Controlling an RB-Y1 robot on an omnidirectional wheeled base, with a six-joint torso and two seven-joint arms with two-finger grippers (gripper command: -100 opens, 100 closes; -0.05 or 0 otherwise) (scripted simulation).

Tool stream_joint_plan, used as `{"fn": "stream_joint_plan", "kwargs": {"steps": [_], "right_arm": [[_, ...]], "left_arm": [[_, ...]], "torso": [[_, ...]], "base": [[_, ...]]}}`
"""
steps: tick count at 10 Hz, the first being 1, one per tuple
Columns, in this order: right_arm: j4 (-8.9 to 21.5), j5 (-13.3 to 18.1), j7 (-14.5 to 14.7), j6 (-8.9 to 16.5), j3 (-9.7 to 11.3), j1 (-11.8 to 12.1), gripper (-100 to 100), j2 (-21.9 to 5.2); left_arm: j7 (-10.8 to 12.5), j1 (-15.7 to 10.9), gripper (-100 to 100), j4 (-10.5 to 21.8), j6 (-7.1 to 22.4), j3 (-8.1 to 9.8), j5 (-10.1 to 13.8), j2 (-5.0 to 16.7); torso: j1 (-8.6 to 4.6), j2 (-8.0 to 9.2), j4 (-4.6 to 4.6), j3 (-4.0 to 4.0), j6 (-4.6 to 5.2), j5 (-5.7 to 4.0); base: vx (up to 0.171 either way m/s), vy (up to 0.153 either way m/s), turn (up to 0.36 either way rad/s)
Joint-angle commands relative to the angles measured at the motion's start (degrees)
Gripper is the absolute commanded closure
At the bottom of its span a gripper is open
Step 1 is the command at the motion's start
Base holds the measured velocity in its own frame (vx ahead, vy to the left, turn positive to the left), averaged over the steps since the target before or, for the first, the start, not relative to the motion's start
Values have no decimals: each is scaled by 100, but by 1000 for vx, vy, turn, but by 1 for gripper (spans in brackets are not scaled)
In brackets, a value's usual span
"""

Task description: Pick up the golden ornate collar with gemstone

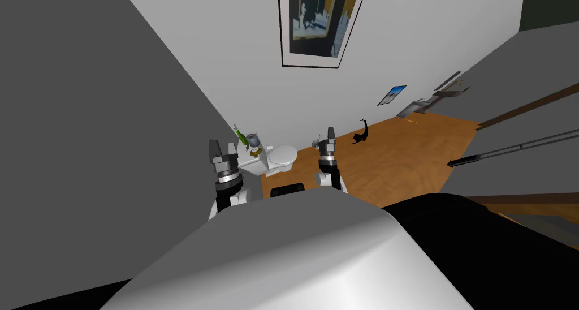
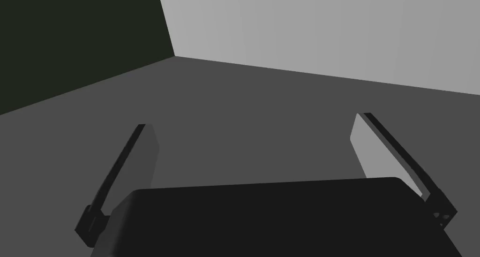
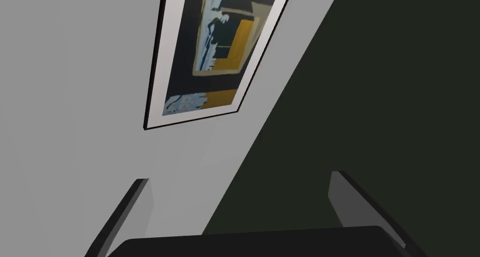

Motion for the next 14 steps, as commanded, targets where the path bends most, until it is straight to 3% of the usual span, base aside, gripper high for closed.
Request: {"fn": "stream_joint_plan", "kwargs": {"steps": [1, 7, 8, 13, 14], "right_arm": [[0, 0, 0, 0, 0, 0, 0, 0], [0, 0, 0, 0, 1, 0, 0, 1], [0, 0, 0, 0, 1, 0, 0, 1], [0, 0, 0, 0, 0, 0, 0, 0], [0, 0, 0, 0, 1, 0, 0, 1]], "left_arm": [[78, -44, -100, 30, 172, 21, 100, 247], [528, -287, -100, 172, 1078, 155, 677, 948], [528, -287, -100, 172, 1156, 155, 677, 948], [971, -524, -100, 301, 2015, 279, 1235, 1433], [971, -524, -100, 301, 2108, 279, 1235, 1433]], "torso": [[0, 0, 0, 0, 0, 0], [-20, 7, 1, 4, 0, -4], [-21, 6, 1, 3, 0, -5], [-16, 5, 1, 3, 0, -4], [-19, 6, 1, 3, 0, -4]], "base": [[-4, -18, -11], [-15, -49, -10], [-7, -42, -2], [-11, -48, -11], [-9, -43, -4]]}}
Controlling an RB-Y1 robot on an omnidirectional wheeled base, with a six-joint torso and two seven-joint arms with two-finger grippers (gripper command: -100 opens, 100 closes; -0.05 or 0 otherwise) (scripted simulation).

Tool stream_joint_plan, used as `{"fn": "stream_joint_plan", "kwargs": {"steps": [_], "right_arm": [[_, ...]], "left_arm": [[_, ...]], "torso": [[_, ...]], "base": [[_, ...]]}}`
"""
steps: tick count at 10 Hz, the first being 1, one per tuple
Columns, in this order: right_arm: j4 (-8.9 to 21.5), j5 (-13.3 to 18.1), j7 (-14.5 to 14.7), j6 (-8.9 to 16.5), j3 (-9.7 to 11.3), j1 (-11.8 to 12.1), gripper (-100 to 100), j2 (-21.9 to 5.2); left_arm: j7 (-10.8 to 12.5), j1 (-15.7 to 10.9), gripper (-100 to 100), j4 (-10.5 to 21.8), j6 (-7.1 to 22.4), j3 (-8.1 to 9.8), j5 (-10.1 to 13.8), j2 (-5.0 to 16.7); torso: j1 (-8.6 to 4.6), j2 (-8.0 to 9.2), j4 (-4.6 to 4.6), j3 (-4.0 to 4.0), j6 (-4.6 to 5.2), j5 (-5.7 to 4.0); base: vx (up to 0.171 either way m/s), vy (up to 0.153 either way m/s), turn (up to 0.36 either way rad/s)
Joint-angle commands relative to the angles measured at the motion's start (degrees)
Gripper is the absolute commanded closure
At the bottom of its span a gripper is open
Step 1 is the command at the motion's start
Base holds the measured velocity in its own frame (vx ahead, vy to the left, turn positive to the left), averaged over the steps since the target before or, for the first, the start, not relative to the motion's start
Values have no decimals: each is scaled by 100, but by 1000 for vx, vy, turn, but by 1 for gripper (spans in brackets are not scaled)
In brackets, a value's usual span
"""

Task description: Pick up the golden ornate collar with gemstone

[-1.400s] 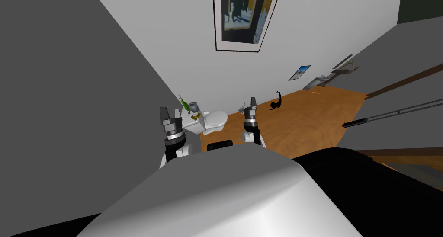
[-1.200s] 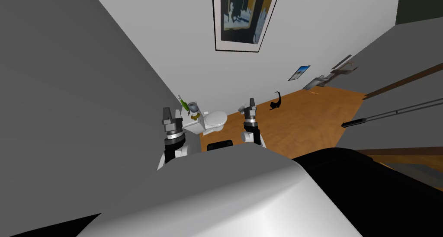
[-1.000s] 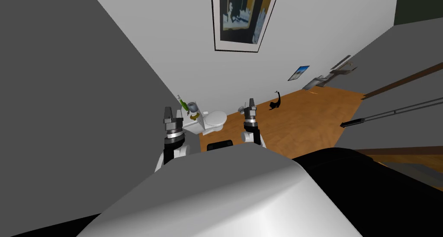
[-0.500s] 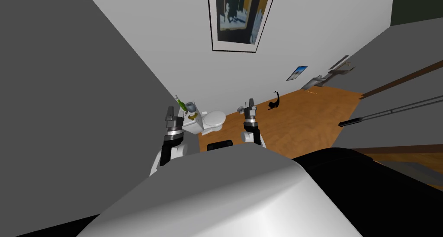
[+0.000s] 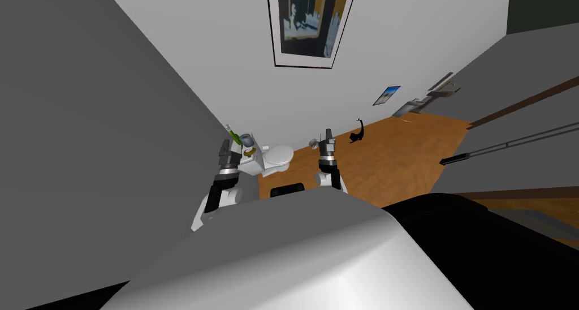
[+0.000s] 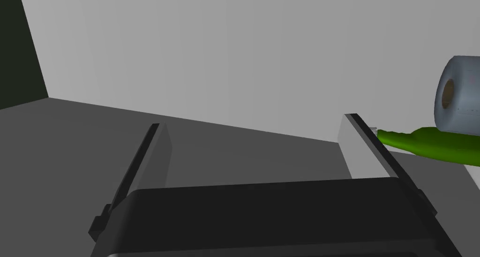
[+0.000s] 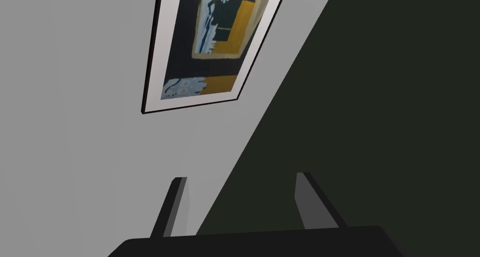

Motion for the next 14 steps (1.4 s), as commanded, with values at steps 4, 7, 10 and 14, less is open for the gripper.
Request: {"fn": "stream_joint_plan", "kwargs": {"steps": [4, 7, 10, 14], "right_arm": [[0, 0, 0, 0, 0, 0, 0, 0], [0, 0, 0, 0, 0, 0, 0, 0], [0, 0, 0, 0, 0, 0, 0, 0], [0, 0, 0, 0, 0, 0, 0, 0]], "left_arm": [[276, -150, -100, 74, 625, 67, 334, 284], [537, -305, -100, 173, 1106, 110, 649, 556], [672, -389, -100, 230, 1445, 124, 808, 694], [949, -574, -100, 364, 2004, 135, 1127, 970]], "torso": [[3, -2, -1, -1, 0, 1], [6, -3, -1, -2, 0, 1], [5, -3, -1, -2, 0, 1], [9, -5, -1, -3, 0, 2]], "base": [[-6, -37, -7], [-4, -33, -7], [-4, -28, -6], [1, -22, -7]]}}
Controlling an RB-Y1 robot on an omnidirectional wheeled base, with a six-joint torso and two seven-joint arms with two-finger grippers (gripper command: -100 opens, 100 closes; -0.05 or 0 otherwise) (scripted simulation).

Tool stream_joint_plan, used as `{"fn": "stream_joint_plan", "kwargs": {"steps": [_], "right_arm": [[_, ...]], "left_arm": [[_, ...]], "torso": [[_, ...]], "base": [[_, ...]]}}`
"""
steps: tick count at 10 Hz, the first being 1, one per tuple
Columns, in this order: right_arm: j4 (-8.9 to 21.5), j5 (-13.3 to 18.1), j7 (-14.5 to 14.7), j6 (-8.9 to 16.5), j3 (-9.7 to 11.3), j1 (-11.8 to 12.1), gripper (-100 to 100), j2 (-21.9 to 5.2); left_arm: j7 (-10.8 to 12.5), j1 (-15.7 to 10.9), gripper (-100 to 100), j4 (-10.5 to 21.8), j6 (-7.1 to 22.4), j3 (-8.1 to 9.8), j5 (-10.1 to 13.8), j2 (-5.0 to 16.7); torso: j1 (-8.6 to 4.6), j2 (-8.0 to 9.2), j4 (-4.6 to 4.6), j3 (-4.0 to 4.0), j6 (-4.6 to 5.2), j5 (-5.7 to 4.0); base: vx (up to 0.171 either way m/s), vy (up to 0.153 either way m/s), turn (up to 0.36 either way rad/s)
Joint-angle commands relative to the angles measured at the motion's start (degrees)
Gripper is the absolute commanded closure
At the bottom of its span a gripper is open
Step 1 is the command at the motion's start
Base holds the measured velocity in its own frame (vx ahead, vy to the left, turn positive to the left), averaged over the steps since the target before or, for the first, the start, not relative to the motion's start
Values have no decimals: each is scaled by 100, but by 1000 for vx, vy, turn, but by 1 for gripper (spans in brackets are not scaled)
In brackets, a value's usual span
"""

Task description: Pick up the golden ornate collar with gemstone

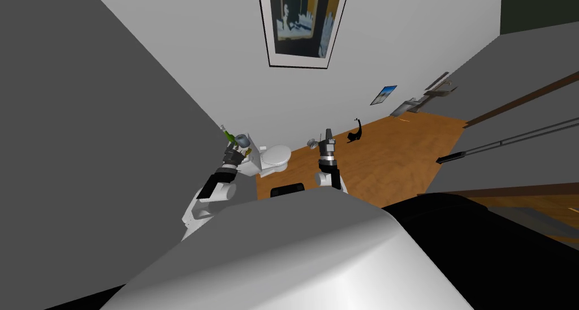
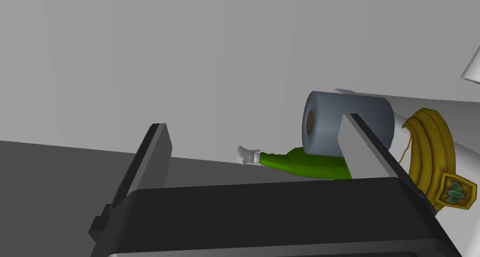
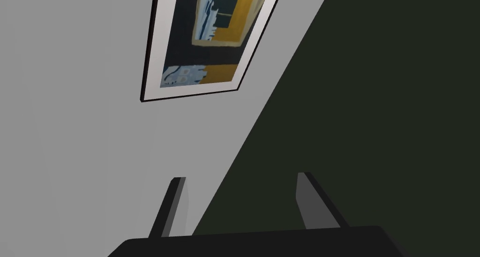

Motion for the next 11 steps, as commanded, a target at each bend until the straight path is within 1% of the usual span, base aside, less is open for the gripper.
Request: {"fn": "stream_joint_plan", "kwargs": {"steps": [1, 2, 3, 4, 5, 6, 7, 8, 9, 10, 11], "right_arm": [[0, 0, 0, 0, 0, 0, 0, 0], [0, 0, 0, 0, 0, 0, 0, 0], [0, 0, 0, 0, 0, 0, 0, 0], [0, 0, 0, 0, 0, 0, 0, 0], [0, 0, 0, 0, 0, 0, 0, 0], [0, 0, 0, 0, 0, 0, 0, 0], [0, 0, 0, 0, 0, 0, 0, 0], [0, 0, 0, 0, 0, 0, 0, 0], [0, 0, 0, 0, 0, 0, 0, 0], [0, 0, 0, 0, 0, 0, 0, 0], [0, 0, 0, 0, 0, 0, 0, 0]], "left_arm": [[153, -142, -100, 82, 286, -9, 171, 133], [153, -142, -100, 82, 406, -9, 171, 133], [295, -247, -100, 167, 601, -20, 328, 265], [295, -247, -100, 167, 685, -20, 328, 265], [438, -356, -100, 259, 891, -39, 482, 394], [438, -356, -100, 259, 961, -39, 482, 394], [580, -468, -100, 357, 1165, -64, 633, 522], [580, -468, -100, 357, 1234, -64, 633, 522], [721, -583, -100, 461, 1453, -96, 781, 648], [721, -583, -100, 461, 1502, -96, 781, 648], [861, -701, -100, 570, 1730, -134, 924, 771]], "torso": [[0, 0, 0, 0, 0, 0], [1, -1, 0, -1, 0, 0], [1, -2, 0, -1, 0, 0], [1, -2, 0, -1, 0, 0], [3, -1, 0, -1, 0, 1], [4, -3, -1, -2, 0, 1], [5, -2, 0, -1, -1, 1], [6, -3, -1, -2, 0, 1], [6, -3, -1, -2, -1, 2], [7, -5, -1, -3, 0, 2], [8, -4, -1, -3, -1, 2]], "base": [[6, -15, -9], [6, -13, -4], [6, -14, -8], [5, -11, -4], [8, -8, -6], [7, -5, -6], [10, -3, -6], [10, -1, -4], [16, 2, -4], [14, 4, -5], [15, 8, -3]]}}
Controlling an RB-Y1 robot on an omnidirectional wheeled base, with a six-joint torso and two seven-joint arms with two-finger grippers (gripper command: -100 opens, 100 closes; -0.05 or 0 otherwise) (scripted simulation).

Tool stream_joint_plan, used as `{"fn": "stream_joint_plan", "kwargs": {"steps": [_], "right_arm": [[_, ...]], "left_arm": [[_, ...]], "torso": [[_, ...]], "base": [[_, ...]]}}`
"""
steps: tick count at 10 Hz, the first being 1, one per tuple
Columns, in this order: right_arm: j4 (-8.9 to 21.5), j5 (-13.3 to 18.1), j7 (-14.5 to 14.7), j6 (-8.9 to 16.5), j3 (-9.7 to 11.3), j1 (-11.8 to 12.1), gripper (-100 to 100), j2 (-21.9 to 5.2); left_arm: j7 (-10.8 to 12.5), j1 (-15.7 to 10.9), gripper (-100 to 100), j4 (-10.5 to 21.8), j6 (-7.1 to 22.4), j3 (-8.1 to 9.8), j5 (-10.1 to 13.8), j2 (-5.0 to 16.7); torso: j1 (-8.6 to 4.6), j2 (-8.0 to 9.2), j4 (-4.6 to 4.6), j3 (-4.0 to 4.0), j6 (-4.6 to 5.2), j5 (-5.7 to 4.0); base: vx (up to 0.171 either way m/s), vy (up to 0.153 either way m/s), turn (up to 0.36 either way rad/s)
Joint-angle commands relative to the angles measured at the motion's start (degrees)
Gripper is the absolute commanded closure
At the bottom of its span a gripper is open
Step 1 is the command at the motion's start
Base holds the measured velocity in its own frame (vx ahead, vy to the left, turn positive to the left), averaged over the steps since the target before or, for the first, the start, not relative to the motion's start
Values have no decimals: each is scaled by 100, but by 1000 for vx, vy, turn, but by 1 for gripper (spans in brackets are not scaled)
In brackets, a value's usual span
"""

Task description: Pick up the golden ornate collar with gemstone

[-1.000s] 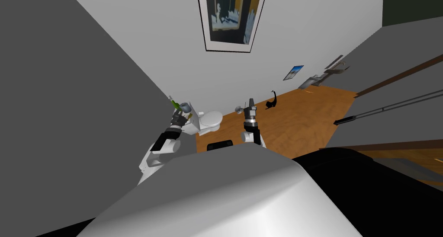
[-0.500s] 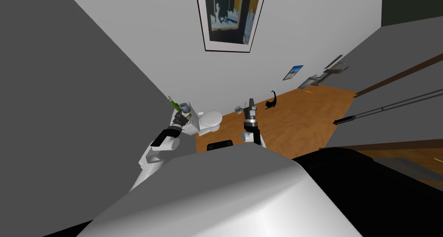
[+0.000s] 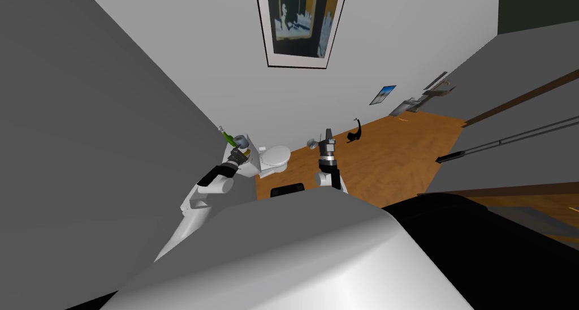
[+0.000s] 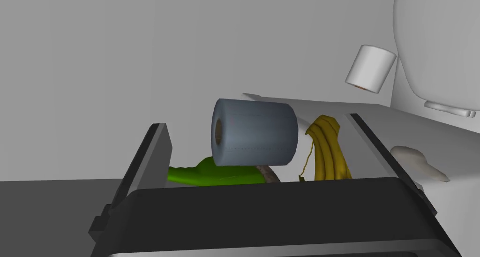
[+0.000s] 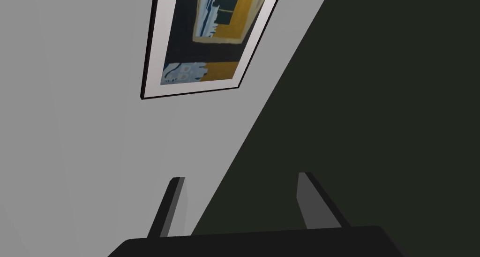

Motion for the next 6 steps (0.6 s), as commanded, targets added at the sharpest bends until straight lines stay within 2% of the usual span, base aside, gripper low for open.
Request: {"fn": "stream_joint_plan", "kwargs": {"steps": [1, 3, 4, 5, 6], "right_arm": [[0, 0, 0, 0, 0, 0, 0, 0], [0, 0, 0, 0, 0, 0, 0, 0], [0, 0, 0, 0, 0, 0, 0, 0], [0, 0, 0, 0, 0, 0, 0, 0], [0, 0, 0, 0, 0, 0, 0, 0]], "left_arm": [[73, -37, -100, 42, 169, -26, 54, 38], [346, -276, -100, 269, 554, -117, 327, 273], [346, -276, -100, 269, 672, -117, 327, 273], [479, -396, -100, 385, 886, -168, 457, 385], [479, -396, -100, 385, 913, -168, 457, 385]], "torso": [[0, 0, 0, 0, 0, 0], [1, 1, 0, 1, -1, 0], [5, -4, -1, -2, 0, 1], [3, -3, -1, -2, -1, 1], [4, -4, -1, -2, -1, 1]], "base": [[13, 8, -6], [20, 17, -4], [25, 18, -7], [25, 17, -1], [18, 15, -3]]}}
